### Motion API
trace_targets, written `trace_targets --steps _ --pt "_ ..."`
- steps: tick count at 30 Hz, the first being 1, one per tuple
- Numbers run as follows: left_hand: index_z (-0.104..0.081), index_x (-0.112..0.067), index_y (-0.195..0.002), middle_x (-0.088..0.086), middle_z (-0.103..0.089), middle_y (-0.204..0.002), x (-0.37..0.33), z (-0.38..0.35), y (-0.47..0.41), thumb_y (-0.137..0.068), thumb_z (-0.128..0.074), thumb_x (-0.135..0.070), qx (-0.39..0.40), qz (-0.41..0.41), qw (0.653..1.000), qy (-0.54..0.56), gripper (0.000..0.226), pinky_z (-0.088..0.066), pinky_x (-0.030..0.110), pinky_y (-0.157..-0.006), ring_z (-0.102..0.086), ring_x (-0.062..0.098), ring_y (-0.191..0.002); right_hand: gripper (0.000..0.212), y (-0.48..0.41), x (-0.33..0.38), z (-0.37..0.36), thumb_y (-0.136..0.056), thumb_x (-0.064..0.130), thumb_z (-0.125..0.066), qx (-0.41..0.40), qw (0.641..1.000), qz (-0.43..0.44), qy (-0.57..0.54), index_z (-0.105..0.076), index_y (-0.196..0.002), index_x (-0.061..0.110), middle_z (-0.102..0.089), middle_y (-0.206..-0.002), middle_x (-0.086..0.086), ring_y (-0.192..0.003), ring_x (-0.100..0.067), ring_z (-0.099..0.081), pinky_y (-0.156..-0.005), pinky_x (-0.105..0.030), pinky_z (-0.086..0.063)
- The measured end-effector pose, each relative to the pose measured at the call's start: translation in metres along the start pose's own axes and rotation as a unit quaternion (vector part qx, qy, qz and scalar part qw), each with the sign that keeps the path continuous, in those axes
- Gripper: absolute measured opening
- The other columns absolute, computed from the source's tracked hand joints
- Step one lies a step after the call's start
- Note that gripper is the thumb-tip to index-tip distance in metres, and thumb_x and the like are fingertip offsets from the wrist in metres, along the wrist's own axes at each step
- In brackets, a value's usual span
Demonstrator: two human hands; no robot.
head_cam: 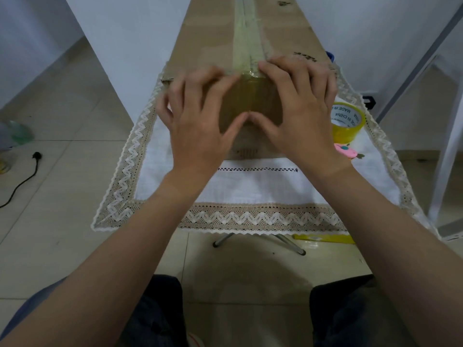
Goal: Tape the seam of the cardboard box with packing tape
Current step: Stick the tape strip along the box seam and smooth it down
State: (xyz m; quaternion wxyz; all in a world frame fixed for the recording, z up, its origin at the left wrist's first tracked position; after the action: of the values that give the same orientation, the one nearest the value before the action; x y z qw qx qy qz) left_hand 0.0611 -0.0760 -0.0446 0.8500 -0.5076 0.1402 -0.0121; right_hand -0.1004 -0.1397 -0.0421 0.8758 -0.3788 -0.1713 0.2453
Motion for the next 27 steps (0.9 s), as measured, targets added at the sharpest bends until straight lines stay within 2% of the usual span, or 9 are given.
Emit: trace_targets --steps 2,5,11,20,27 --pt "-0.060 -0.026 -0.141 -0.005 -0.059 -0.146 0.003 -0.006 -0.009 -0.092 -0.065 -0.062 0.035 -0.003 0.999 -0.023 0.061 -0.027 0.057 -0.115 -0.043 0.019 -0.143 0.062 -0.001 0.002 0.001 -0.092 0.062 -0.059 -0.018 1.000 -0.018 -0.003 -0.054 -0.145 0.030 -0.052 -0.148 0.007 -0.138 -0.026 -0.042 -0.121 -0.043 -0.020" --pt "-0.056 -0.029 -0.144 -0.013 -0.057 -0.148 0.008 -0.016 -0.015 -0.092 -0.059 -0.066 0.080 -0.006 0.996 -0.037 0.065 -0.016 0.061 -0.119 -0.044 0.015 -0.146 0.053 -0.003 0.005 0.001 -0.096 0.058 -0.057 -0.034 0.999 -0.032 -0.002 -0.058 -0.140 0.028 -0.055 -0.144 0.006 -0.136 -0.028 -0.046 -0.119 -0.045 -0.024" --pt "-0.055 -0.031 -0.143 -0.013 -0.056 -0.146 0.013 -0.022 -0.011 -0.084 -0.067 -0.065 0.081 -0.014 0.995 -0.062 0.069 -0.020 0.064 -0.119 -0.046 0.017 -0.142 0.052 -0.001 0.005 -0.003 -0.095 0.055 -0.060 -0.048 0.998 -0.037 0.009 -0.059 -0.139 0.026 -0.056 -0.144 0.003 -0.136 -0.030 -0.046 -0.121 -0.048 -0.022" --pt "-0.047 -0.028 -0.151 -0.007 -0.054 -0.151 0.012 -0.025 -0.001 -0.079 -0.070 -0.072 0.060 -0.044 0.993 -0.095 0.088 -0.020 0.069 -0.118 -0.040 0.018 -0.144 0.074 0.006 0.008 -0.010 -0.087 0.059 -0.065 -0.030 0.998 -0.012 0.057 -0.049 -0.150 0.023 -0.053 -0.150 -0.003 -0.145 -0.032 -0.041 -0.124 -0.059 -0.019" --pt "-0.038 -0.034 -0.153 -0.009 -0.049 -0.153 0.019 -0.027 -0.003 -0.051 -0.083 -0.069 0.104 -0.045 0.987 -0.112 0.117 -0.017 0.065 -0.118 -0.029 0.015 -0.143 0.101 0.009 0.011 -0.011 -0.070 0.057 -0.081 0.009 0.997 -0.005 0.076 -0.039 -0.155 0.021 -0.046 -0.156 -0.006 -0.150 -0.034 -0.034 -0.126 -0.061 -0.010"
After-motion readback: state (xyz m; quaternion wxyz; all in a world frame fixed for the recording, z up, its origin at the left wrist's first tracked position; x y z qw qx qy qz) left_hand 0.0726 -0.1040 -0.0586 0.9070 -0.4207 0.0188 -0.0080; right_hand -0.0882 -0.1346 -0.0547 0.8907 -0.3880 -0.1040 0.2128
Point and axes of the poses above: each hand's wrist, its own y-axis away from the middle knuckle, its own z-axis out of the back of the hand, x = y × z, the point moved 8 cm from there along -y, towards the middle knuckle
